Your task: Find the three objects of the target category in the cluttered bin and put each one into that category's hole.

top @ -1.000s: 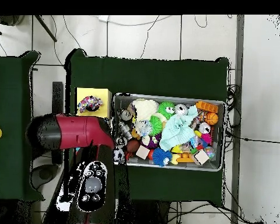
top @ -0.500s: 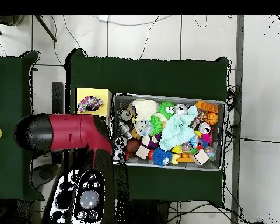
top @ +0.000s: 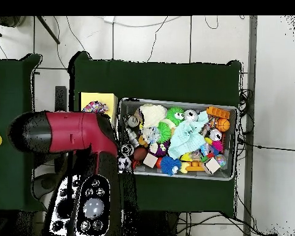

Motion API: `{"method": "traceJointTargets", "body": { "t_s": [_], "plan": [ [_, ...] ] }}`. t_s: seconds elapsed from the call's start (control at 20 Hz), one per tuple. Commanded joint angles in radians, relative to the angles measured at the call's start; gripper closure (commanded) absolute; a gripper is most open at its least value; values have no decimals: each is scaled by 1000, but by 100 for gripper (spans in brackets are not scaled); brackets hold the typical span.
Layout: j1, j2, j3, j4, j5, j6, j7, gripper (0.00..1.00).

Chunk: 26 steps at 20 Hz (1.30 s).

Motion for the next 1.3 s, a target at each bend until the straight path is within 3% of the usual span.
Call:
{"method": "traceJointTargets", "body": {
  "t_s": [0.05, 0.3, 0.65, 1.0, 1.3],
  "plan": [
    [-74, 97, 75, -107, -41, 108, 28, 100],
    [-100, 125, 94, -157, -46, 130, 0, 100],
    [-126, 109, 105, -150, -52, 144, -31, 100],
    [-138, 123, 97, -249, -67, 241, -36, 100],
    [-133, 120, 101, -283, -76, 284, -16, 100]
  ]
}}
